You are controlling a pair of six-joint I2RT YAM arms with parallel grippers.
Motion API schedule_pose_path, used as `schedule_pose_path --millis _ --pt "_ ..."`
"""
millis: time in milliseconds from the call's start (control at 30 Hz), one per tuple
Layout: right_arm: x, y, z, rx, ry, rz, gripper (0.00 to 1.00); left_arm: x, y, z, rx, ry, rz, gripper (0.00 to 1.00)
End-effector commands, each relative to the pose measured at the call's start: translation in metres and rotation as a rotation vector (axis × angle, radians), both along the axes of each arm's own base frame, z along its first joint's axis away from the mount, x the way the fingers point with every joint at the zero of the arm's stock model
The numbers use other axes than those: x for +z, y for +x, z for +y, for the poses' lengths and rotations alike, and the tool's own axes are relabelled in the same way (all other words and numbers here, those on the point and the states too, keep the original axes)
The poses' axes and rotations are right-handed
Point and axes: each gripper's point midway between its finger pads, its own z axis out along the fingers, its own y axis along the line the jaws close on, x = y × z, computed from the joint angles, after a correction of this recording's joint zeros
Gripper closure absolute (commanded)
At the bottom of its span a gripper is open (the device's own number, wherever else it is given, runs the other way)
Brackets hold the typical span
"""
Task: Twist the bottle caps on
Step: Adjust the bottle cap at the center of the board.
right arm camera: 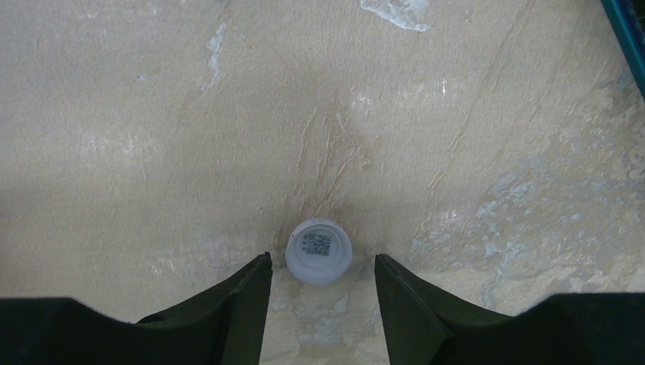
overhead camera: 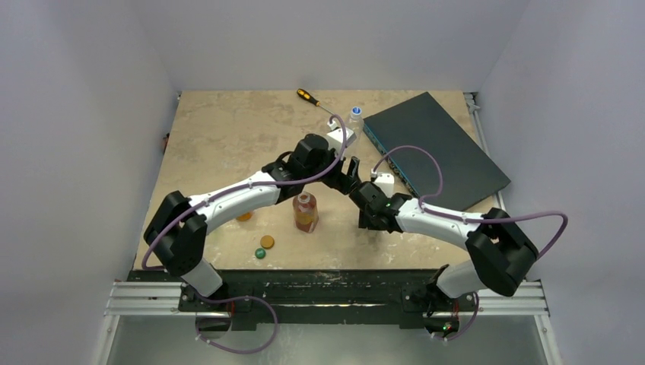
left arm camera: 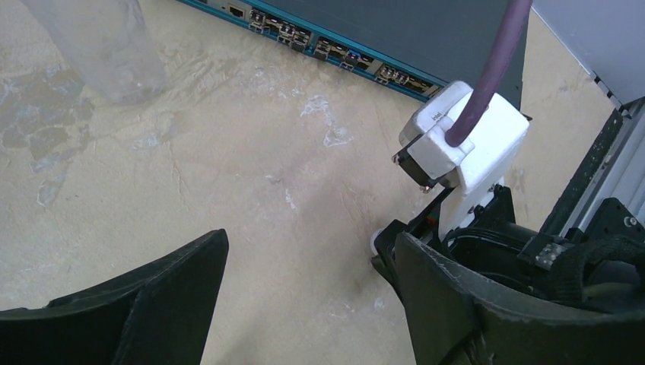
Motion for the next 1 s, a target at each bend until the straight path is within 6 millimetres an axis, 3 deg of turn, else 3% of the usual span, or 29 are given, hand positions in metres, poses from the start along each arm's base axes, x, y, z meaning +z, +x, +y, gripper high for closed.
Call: schedule_pose_path --millis 0,167,400,600,700,867,967 --pt "0.03 0.017 0.0 -0.035 0.006 -0.094 0.44 0.018 -0.004 0.0 -0.011 -0.058 -0.015 0.2" --pt "0.036 0.019 -0.003 -0.042 -0.021 -0.103 0.59 0.019 -0.002 -0.002 -0.011 -0.08 -0.023 0.2" --pt "0.02 0.017 -0.008 -0.058 0.005 -0.069 0.62 0.017 -0.005 -0.002 -0.019 -0.085 -0.013 0.2" --pt "0.0 0.014 -0.018 -0.08 0.062 -0.021 0.72 0.009 -0.009 -0.001 -0.022 -0.088 0.012 0.2" --pt "-0.007 0.014 -0.013 -0.066 0.134 -0.001 0.76 0.003 -0.013 -0.003 -0.027 -0.096 0.036 0.21" --pt "-0.012 0.015 0.0 -0.042 0.255 0.026 0.99 -0.008 -0.024 -0.006 -0.042 -0.143 0.095 0.21" --pt "-0.007 0.022 0.001 -0.047 0.356 0.019 1.0 -0.013 -0.03 -0.01 -0.052 -0.183 0.135 0.22"
